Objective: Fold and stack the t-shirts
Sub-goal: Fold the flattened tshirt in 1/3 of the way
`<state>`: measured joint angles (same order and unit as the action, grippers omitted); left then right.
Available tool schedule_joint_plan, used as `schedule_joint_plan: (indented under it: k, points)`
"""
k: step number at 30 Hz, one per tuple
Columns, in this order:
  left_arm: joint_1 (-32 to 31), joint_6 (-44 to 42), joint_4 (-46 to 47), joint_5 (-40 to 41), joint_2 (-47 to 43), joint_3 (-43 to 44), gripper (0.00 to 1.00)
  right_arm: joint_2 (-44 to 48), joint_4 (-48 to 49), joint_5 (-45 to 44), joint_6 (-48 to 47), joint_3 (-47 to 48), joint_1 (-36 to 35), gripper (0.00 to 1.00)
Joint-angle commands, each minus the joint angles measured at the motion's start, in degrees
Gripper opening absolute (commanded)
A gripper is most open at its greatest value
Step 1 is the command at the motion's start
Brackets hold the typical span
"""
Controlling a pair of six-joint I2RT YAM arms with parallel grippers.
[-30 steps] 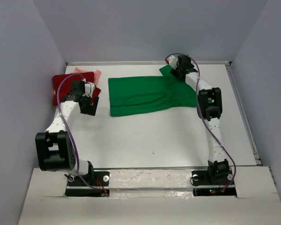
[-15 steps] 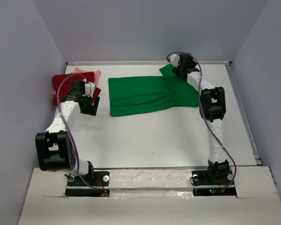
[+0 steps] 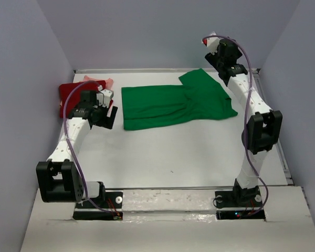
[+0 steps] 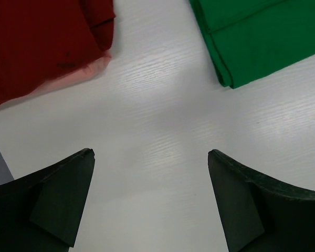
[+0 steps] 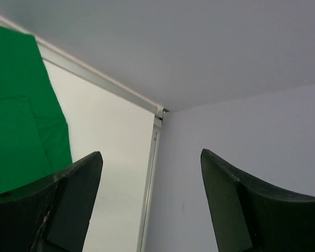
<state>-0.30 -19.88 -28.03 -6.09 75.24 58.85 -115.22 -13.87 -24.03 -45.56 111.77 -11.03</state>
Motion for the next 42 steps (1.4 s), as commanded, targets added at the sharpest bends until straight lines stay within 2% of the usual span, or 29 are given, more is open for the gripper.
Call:
schedule_joint_plan:
  k: [1, 5, 11, 16, 22, 25, 29, 33, 42]
  points:
    - [-4.79, -1.91, -2.03, -2.53, -1.85, 0.74, 0.99, 8.4, -6.43, -0.23, 7.23, -12.05, -0.57, 0.8]
    - [-9.71, -3.32, -2.47, -3.14, -1.77, 0.39, 0.99, 17.45, -9.15, 0.39, 11.98, -23.66, -0.57, 0.8]
    - [-15.08, -4.11, -1.24, -2.26, 0.95, 0.56, 0.99, 27.84, -16.27, 3.02, 20.06, -33.45, -0.57, 0.8]
    - [-15.88, -5.08, -0.01, -4.81, 4.12, 0.65, 0.99, 29.53, -18.74, 3.73, 25.42, -38.37, -0.57, 0.8]
    - [-16.75, -6.75, 2.1, -5.17, 10.26, 0.91, 0.99, 24.88, -23.04, 10.4, 30.61, -37.41, -0.57, 0.79]
    - [-16.67, -6.75, 3.68, -6.65, 13.17, 2.32, 0.99, 19.43, -24.45, 12.95, 31.85, -35.04, -0.05, 0.78]
    - [-16.93, -6.58, 3.68, -8.94, 16.95, 4.69, 0.98, 11.53, -26.12, 13.31, 32.37, -30.74, 0.48, 0.74]
    - [-17.2, -6.84, 4.04, -8.5, 19.15, 5.84, 0.98, 7.92, -27.44, 13.48, 32.55, -26.52, 0.48, 0.74]
    - [-17.46, -7.72, 5.0, -7.62, 22.57, 6.28, 0.98, 4.65, -28.93, 10.94, 31.24, -22.47, 2.14, 0.73]
